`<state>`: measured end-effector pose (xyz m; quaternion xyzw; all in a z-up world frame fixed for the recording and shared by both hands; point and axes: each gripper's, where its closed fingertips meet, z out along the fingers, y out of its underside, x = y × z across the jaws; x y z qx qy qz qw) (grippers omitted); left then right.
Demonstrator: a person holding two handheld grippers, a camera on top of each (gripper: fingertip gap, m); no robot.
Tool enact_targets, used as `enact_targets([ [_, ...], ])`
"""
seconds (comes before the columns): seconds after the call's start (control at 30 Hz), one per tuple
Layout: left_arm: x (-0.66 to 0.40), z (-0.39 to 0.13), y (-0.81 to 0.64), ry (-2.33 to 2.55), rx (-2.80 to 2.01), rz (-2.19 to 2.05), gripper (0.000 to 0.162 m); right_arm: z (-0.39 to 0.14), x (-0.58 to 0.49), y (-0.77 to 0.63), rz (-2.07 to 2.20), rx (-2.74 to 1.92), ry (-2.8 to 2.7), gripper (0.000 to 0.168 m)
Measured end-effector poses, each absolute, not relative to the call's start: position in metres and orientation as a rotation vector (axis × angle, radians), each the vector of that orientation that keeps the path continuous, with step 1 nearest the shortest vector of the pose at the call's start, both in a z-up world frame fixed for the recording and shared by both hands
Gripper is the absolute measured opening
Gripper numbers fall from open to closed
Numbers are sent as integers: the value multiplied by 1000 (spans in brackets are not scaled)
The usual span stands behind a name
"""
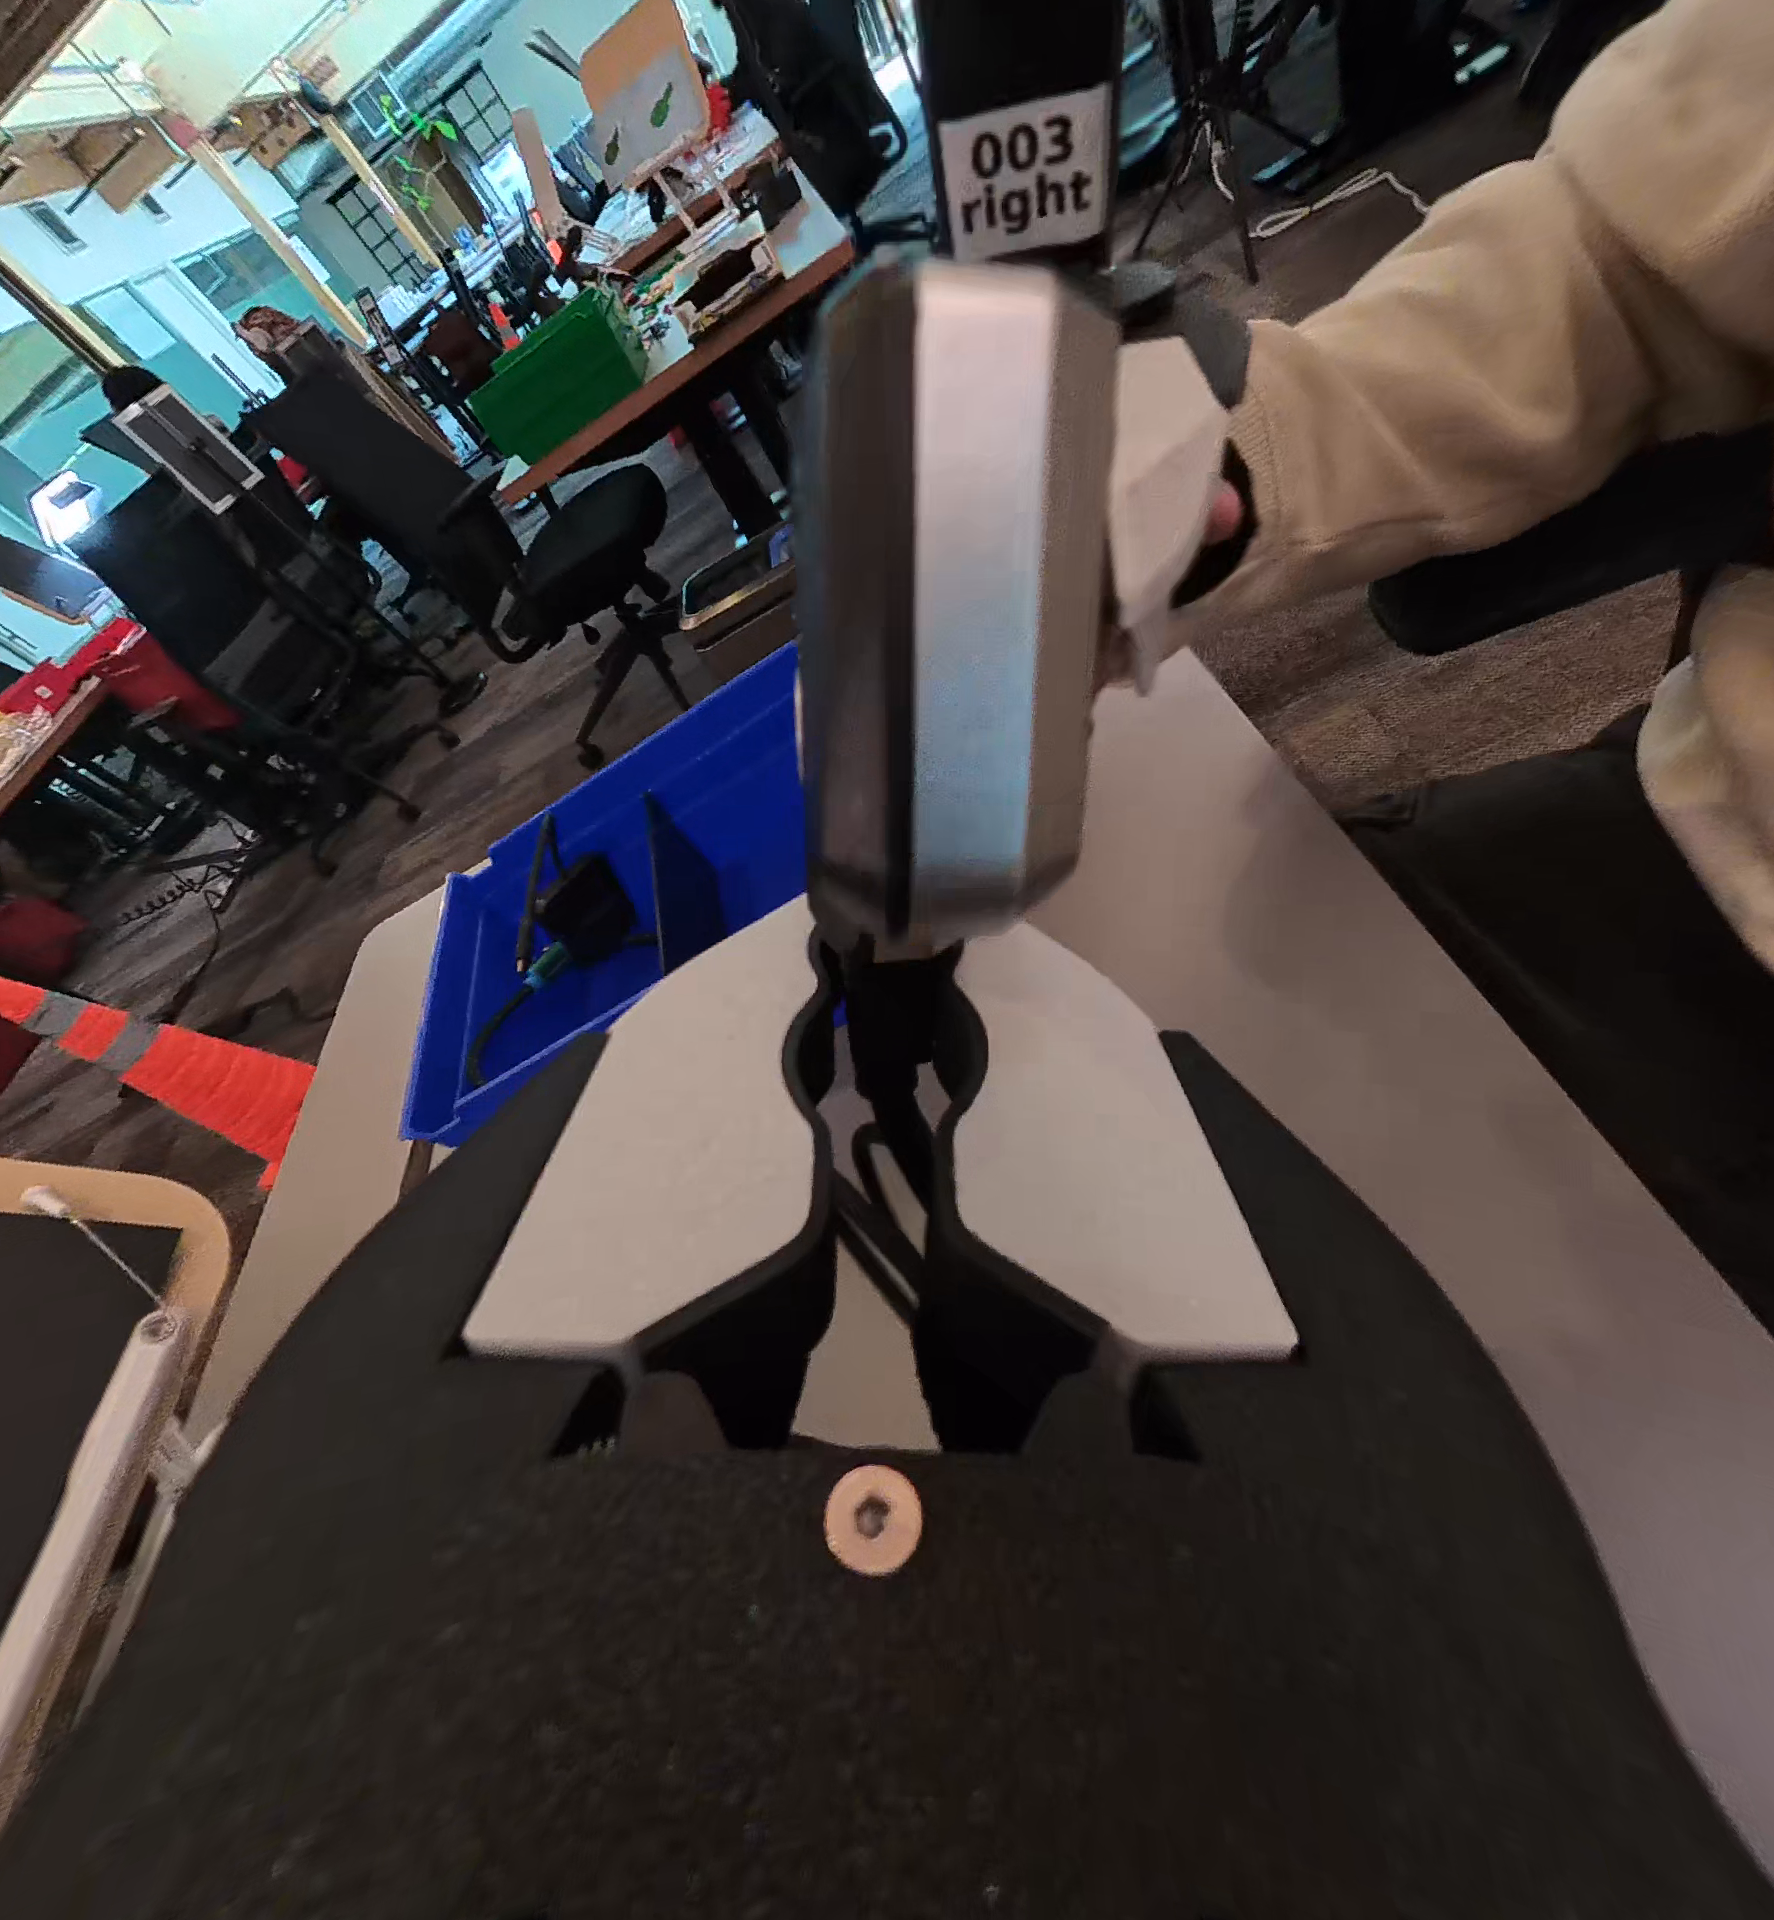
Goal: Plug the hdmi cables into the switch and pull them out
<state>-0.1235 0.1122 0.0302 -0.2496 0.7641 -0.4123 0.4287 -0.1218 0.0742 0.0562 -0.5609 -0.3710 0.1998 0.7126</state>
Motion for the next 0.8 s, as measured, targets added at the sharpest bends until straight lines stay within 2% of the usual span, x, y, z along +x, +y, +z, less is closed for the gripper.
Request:
enact_targets([
  [0.07, -128, 31, 114, 1887, -633, -1067, 14, 60, -124, 79, 385, -1232, -882, 30],
  [0.2, -136, 22, 119, 1917, -646, -1038, 14, 61, -125, 87, 227, -1240, -969, 34],
  [0.33, -139, 13, 111, 1946, -633, -1037, 13, 67, -124, 88, 269, -1244, -991, 38],
  [0.5, -131, -3, 99, 2010, -610, -991, 14, 51, -152, 88, 299, -1261, -1137, 38],
  [0.67, -123, -9, 99, 2008, -609, -968, 14, 37, -163, 95, 260, -1266, -1195, 25],
  [0.8, -121, -9, 109, 1954, -719, -998, 16, 37, -160, 105, 104, -1251, -1167, 22],
])
